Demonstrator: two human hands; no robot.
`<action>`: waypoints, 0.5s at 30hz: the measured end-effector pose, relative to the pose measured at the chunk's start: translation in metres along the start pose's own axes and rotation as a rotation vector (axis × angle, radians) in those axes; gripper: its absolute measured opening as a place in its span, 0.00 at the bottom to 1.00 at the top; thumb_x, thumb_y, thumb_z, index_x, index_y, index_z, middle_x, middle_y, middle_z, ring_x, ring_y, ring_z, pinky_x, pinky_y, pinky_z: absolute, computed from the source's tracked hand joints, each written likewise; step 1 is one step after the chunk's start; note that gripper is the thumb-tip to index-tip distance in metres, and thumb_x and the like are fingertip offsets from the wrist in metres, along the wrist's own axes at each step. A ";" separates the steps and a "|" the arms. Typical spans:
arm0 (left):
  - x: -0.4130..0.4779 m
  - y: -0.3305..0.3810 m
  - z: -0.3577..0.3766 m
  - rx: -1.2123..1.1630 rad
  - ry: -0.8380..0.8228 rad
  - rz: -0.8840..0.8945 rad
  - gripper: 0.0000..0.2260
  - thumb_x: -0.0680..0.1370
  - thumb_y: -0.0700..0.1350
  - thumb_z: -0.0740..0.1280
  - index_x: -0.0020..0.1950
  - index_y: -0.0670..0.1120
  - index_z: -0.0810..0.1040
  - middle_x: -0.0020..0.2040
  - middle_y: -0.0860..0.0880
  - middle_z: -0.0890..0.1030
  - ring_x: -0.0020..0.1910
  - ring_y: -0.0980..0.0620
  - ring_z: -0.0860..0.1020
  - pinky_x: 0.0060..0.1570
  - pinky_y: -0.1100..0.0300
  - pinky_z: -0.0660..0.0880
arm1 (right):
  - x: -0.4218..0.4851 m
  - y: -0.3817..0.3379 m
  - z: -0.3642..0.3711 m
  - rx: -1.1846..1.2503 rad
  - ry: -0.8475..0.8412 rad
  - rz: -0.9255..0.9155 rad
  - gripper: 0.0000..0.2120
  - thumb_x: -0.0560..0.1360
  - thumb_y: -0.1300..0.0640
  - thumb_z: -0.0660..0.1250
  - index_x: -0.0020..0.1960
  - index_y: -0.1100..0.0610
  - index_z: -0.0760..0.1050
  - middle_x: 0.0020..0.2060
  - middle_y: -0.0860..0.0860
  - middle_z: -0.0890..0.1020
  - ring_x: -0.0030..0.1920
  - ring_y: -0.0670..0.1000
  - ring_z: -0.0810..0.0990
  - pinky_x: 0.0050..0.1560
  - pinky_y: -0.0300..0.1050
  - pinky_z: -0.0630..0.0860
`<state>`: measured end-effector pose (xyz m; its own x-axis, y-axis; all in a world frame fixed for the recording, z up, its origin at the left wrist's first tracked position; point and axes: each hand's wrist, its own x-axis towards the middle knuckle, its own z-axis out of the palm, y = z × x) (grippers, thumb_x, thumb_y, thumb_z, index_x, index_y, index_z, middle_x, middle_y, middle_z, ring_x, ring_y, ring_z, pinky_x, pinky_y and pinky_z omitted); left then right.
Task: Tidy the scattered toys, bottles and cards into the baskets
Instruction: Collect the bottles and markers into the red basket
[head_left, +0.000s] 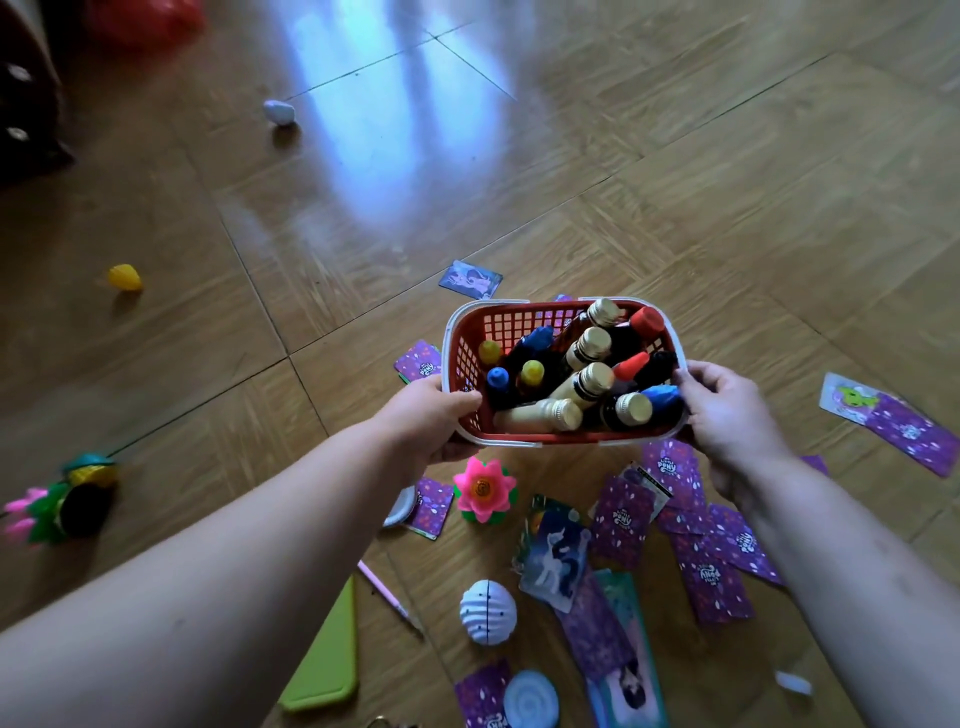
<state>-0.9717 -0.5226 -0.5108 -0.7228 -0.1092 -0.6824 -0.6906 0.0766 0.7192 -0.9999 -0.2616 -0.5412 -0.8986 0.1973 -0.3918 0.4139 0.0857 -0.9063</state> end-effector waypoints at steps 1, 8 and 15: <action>0.001 -0.001 0.001 0.012 -0.007 -0.013 0.03 0.81 0.40 0.63 0.53 0.45 0.75 0.43 0.43 0.81 0.34 0.50 0.79 0.35 0.58 0.79 | 0.001 0.003 0.000 -0.014 0.011 0.001 0.09 0.81 0.58 0.61 0.45 0.53 0.78 0.43 0.57 0.83 0.37 0.52 0.81 0.36 0.46 0.79; 0.006 -0.026 0.001 0.096 0.040 -0.143 0.08 0.80 0.33 0.60 0.55 0.40 0.76 0.45 0.40 0.82 0.34 0.48 0.80 0.37 0.55 0.79 | -0.003 0.032 0.002 -0.270 0.002 0.030 0.07 0.76 0.51 0.64 0.47 0.51 0.80 0.43 0.52 0.85 0.46 0.57 0.84 0.52 0.62 0.80; 0.007 -0.029 -0.004 0.233 0.115 -0.124 0.06 0.79 0.36 0.62 0.53 0.42 0.75 0.49 0.38 0.83 0.41 0.44 0.82 0.40 0.51 0.81 | 0.001 0.022 0.011 -0.507 -0.059 0.024 0.12 0.77 0.53 0.63 0.58 0.54 0.78 0.50 0.54 0.84 0.51 0.58 0.82 0.55 0.56 0.77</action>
<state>-0.9567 -0.5300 -0.5360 -0.6340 -0.2427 -0.7343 -0.7705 0.2801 0.5726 -0.9933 -0.2707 -0.5634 -0.8885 0.1510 -0.4334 0.4401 0.5479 -0.7114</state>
